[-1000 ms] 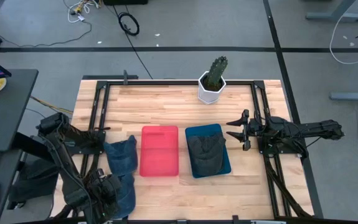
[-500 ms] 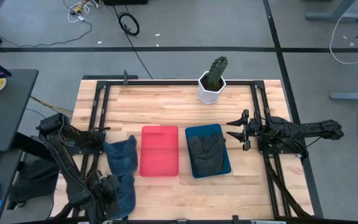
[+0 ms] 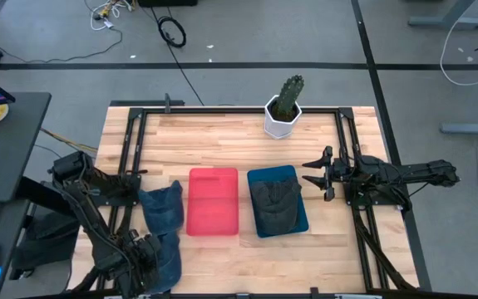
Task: Pick & Place hat
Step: Put the bottom blue cap into the pink bin
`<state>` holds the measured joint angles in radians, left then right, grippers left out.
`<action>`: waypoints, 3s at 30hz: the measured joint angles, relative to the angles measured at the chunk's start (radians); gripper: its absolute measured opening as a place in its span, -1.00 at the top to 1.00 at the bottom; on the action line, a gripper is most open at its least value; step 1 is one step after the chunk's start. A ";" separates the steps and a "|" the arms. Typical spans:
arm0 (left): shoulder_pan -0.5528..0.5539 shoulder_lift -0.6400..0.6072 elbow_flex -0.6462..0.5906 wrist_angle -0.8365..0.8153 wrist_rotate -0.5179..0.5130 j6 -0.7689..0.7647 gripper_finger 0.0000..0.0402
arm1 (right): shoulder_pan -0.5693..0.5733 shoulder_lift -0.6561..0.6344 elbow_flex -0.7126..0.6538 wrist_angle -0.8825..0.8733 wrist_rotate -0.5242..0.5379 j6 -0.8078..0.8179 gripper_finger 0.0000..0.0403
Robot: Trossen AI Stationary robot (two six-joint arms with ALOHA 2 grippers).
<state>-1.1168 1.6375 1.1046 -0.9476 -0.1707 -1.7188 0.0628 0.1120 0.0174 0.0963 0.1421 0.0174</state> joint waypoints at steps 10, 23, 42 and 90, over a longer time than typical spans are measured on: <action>0.000 0.000 0.000 0.004 -0.006 0.001 -0.06 | 0.000 0.000 0.000 0.000 0.000 0.000 -0.01; 0.000 0.000 0.000 0.051 0.007 0.002 -0.06 | 0.000 0.000 0.000 0.000 0.000 0.000 -0.01; 0.010 0.057 0.001 0.065 0.028 0.002 -0.06 | 0.000 0.000 0.000 0.000 0.000 0.000 -0.01; 0.045 -0.009 0.056 0.025 0.108 0.072 -0.29 | 0.000 0.000 0.000 0.000 0.000 0.000 -0.01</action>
<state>-1.0718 1.6287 1.1606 -0.9224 -0.0630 -1.6463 0.0624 0.1116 0.0174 0.0962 0.1421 0.0174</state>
